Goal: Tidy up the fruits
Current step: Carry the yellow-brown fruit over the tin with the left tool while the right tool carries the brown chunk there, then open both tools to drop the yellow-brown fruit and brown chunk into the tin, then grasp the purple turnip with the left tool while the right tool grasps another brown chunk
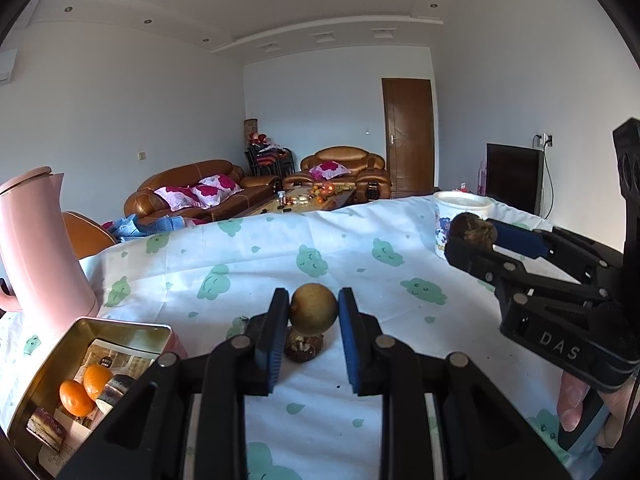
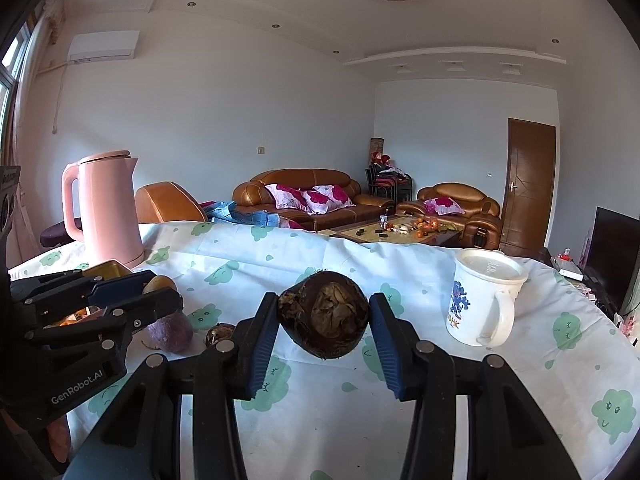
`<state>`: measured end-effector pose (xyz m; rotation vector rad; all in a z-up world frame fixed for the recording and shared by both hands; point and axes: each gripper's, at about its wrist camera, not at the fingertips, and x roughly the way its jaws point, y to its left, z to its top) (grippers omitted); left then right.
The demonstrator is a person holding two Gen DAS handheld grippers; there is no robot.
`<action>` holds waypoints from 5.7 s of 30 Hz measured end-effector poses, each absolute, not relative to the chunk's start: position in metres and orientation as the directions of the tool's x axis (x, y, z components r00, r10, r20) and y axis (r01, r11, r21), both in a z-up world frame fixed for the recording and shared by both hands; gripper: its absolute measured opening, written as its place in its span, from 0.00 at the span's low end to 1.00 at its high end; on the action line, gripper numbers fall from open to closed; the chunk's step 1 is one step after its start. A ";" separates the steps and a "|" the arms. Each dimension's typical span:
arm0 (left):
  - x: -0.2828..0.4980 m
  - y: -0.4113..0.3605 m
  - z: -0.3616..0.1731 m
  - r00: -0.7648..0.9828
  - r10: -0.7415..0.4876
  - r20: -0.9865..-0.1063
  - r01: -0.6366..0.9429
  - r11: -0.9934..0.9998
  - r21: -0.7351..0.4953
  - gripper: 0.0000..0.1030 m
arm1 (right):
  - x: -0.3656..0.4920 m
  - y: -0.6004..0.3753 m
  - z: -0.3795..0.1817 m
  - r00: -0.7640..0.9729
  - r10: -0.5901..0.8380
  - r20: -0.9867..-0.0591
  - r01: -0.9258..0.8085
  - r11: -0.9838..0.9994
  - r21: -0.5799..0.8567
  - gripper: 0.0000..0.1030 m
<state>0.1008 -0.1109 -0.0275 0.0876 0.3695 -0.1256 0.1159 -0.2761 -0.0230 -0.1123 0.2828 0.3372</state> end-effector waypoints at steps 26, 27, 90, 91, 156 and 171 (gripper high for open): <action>0.084 -0.082 -0.029 0.914 -0.113 -0.389 0.126 0.992 0.009 0.26 | 0.091 -0.259 -0.020 0.883 0.369 -0.290 -0.405 0.911 -0.074 0.47; 0.083 -0.080 -0.028 0.915 -0.109 -0.388 0.123 0.992 0.010 0.26 | 0.090 -0.258 -0.020 0.878 0.378 -0.294 -0.413 0.908 -0.066 0.47; 0.036 0.063 -0.017 0.908 0.116 -0.402 -0.133 0.991 -0.016 0.26 | 0.073 -0.091 0.001 0.705 0.603 -0.374 -0.689 0.707 -0.159 0.47; 0.036 0.065 -0.017 0.907 0.119 -0.404 -0.136 0.991 -0.014 0.26 | 0.074 -0.090 0.001 0.701 0.605 -0.378 -0.692 0.704 -0.159 0.47; 0.100 -0.012 -0.013 0.880 0.049 -0.473 -0.044 0.999 0.022 0.88 | 0.201 -0.152 -0.056 0.662 0.345 -0.665 -0.495 0.868 -0.042 0.56; 0.119 -0.030 -0.027 0.848 0.042 -0.528 -0.026 0.999 0.039 0.91 | 0.219 -0.154 -0.083 0.521 0.374 -0.767 -0.526 0.849 0.057 0.41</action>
